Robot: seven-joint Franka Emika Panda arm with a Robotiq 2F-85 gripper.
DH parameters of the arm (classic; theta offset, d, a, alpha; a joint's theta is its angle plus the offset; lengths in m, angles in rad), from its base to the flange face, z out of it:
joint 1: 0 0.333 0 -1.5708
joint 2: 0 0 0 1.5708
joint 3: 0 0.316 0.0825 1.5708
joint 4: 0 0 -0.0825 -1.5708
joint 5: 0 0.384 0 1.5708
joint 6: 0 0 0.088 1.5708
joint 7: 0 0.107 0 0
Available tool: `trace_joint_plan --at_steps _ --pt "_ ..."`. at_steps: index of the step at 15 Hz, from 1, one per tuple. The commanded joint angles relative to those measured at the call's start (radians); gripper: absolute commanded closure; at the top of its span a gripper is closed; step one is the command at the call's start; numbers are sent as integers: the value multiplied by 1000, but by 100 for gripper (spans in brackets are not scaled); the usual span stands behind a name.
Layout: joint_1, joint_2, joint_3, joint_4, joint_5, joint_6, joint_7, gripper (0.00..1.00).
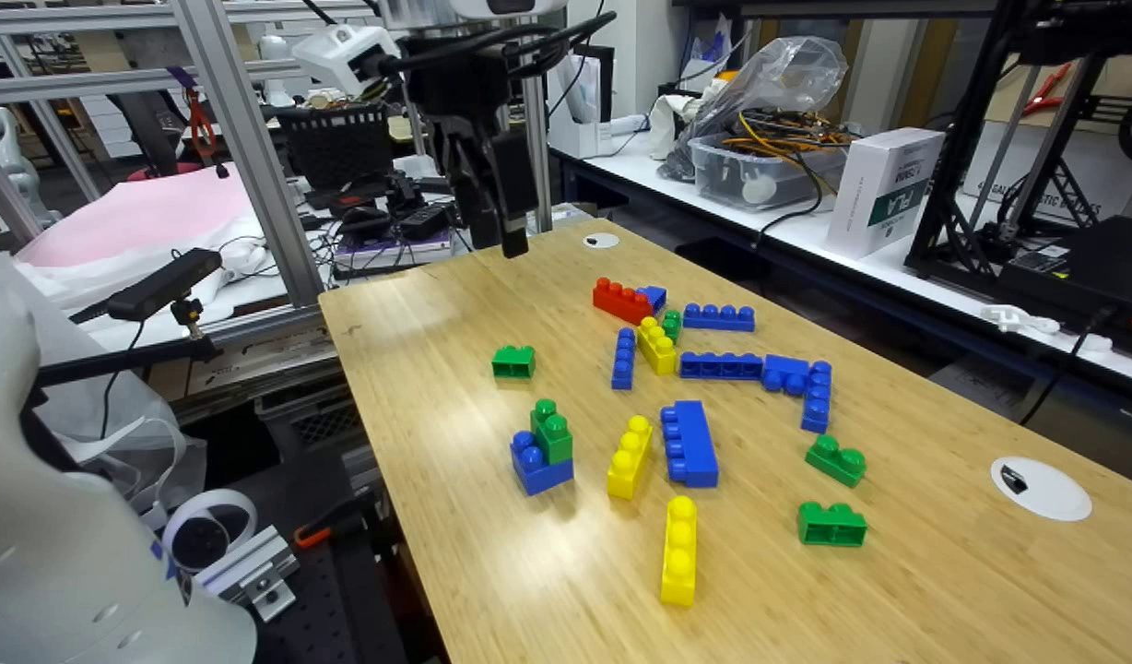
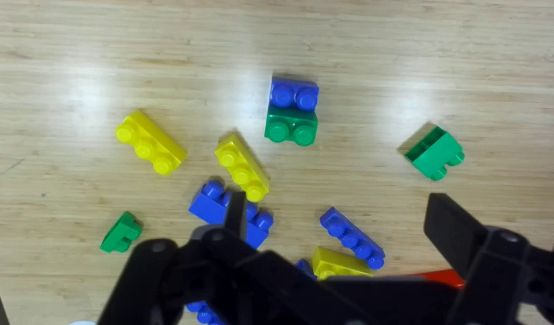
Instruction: Move one of the blue building blocks in the back forward
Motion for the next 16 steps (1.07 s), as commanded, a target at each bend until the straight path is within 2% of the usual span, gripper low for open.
trace_joint_plan --at_steps 1,9,13,16 --pt "18 51 -10 12 17 63 -46 0" --pt "49 170 -1 53 -9 140 -133 0" --pt "52 260 7 128 -19 130 -145 0" --pt "46 351 14 228 -10 115 -109 0"
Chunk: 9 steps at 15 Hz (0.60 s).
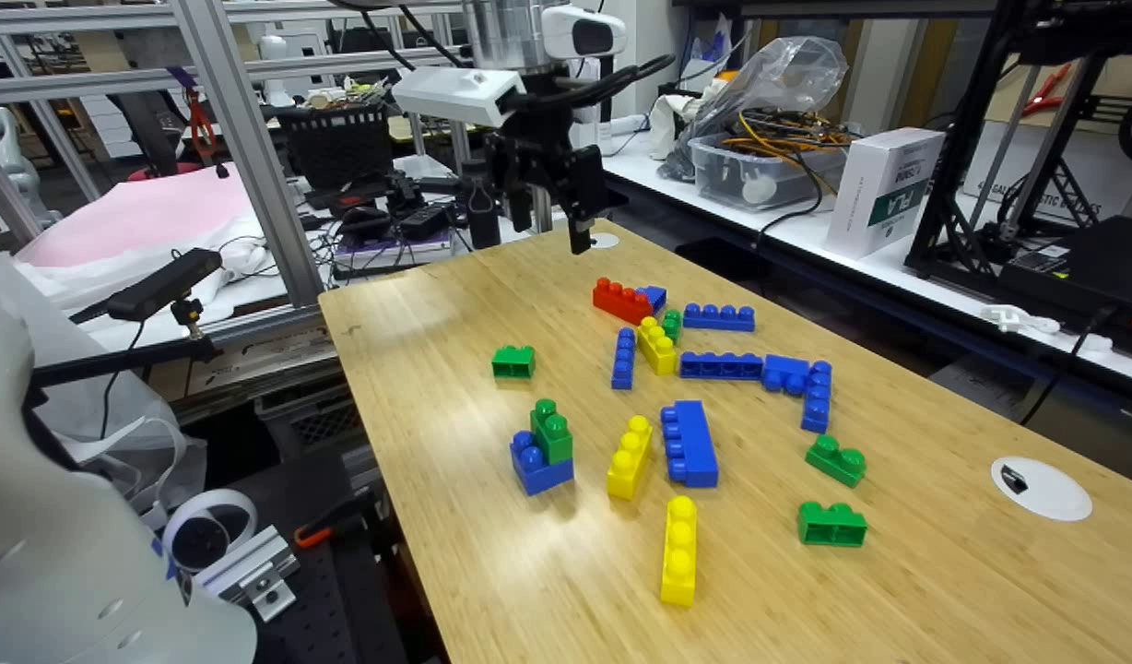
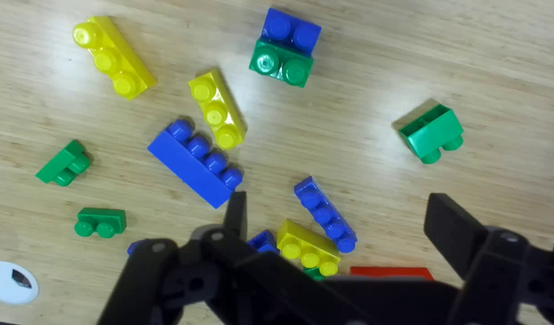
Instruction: Move one of the blue building blocks in the back forward
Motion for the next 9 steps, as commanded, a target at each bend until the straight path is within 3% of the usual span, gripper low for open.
trace_joint_plan --at_steps 1,9 --pt "-11 121 15 134 3 -25 48 0" --pt "-5 415 58 490 100 -21 475 0"
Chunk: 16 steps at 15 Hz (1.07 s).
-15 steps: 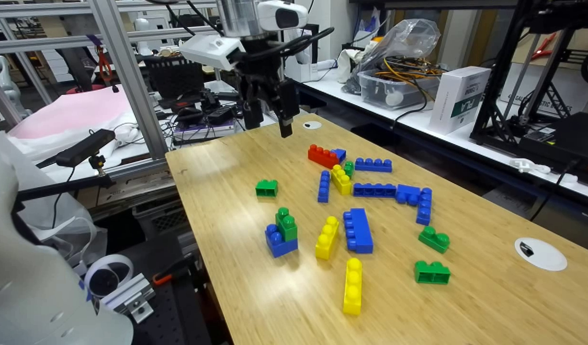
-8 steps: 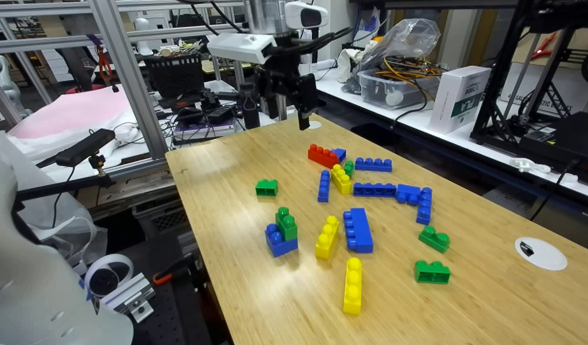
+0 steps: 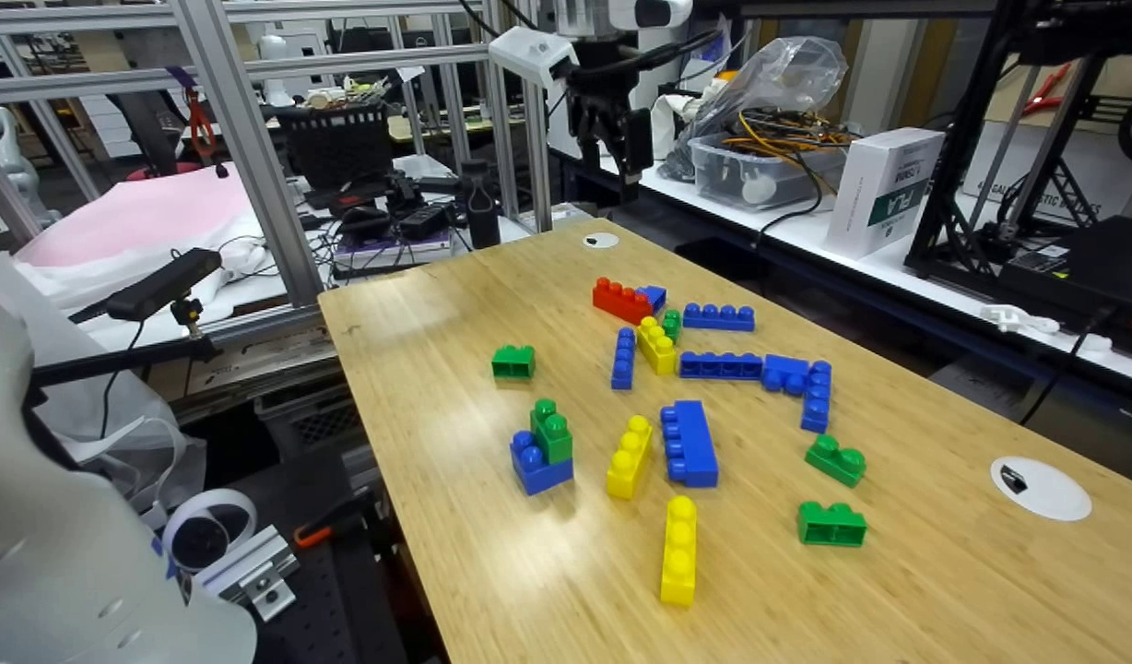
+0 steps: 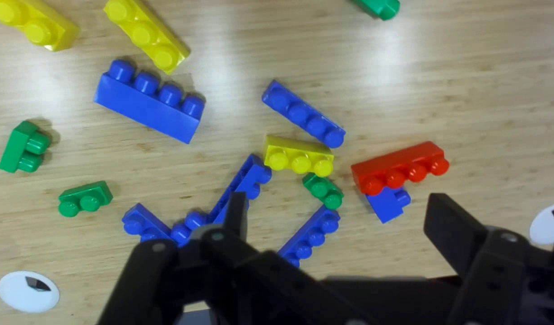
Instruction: Move one of the blue building blocks in the back forward
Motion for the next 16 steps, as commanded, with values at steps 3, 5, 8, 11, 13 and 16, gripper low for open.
trace_joint_plan --at_steps 3,5,8,11,13,16 --pt "3 219 3 244 40 -14 297 0" --pt "7 295 -11 319 47 -19 399 0" --pt "6 394 -35 411 65 -30 516 0" --pt "3 476 -59 472 74 -23 592 0" --pt "0 521 -70 511 79 -34 631 0" --pt "-6 575 -77 544 84 -42 664 0"
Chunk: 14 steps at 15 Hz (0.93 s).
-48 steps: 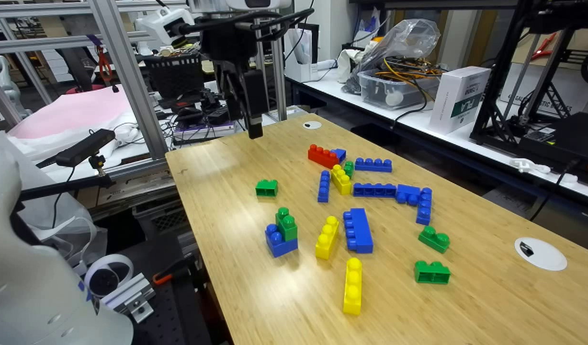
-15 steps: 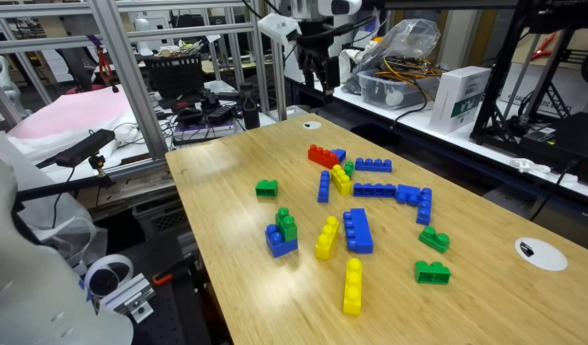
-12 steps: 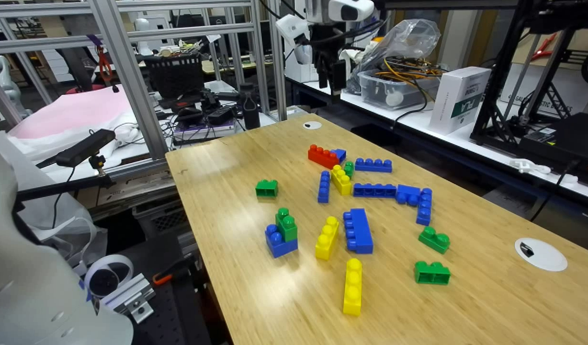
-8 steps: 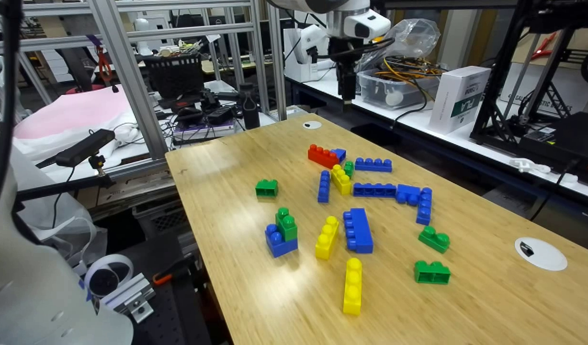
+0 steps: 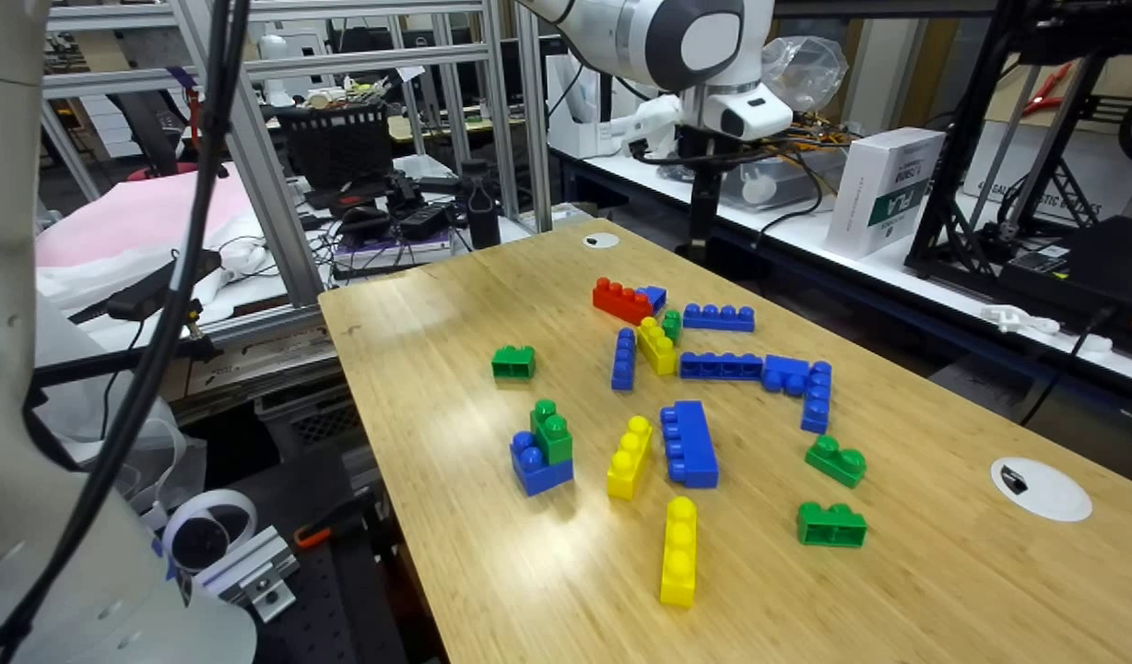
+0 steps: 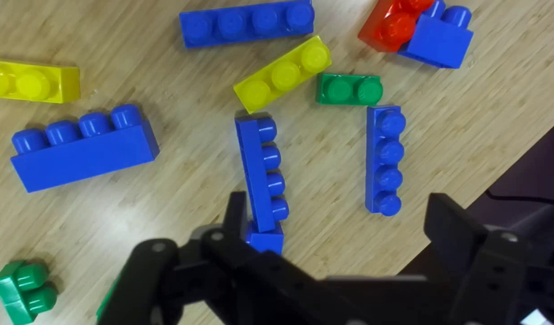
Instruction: Move one of the blue building blocks in the back forward
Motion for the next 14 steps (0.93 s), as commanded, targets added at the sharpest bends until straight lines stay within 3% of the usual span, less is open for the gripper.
trace_joint_plan --at_steps 1,6,14 --pt "-5 69 -11 75 24 -49 45 0" --pt "-14 140 -22 121 16 -71 62 0" --pt "-28 222 -25 170 -5 -89 -46 0"
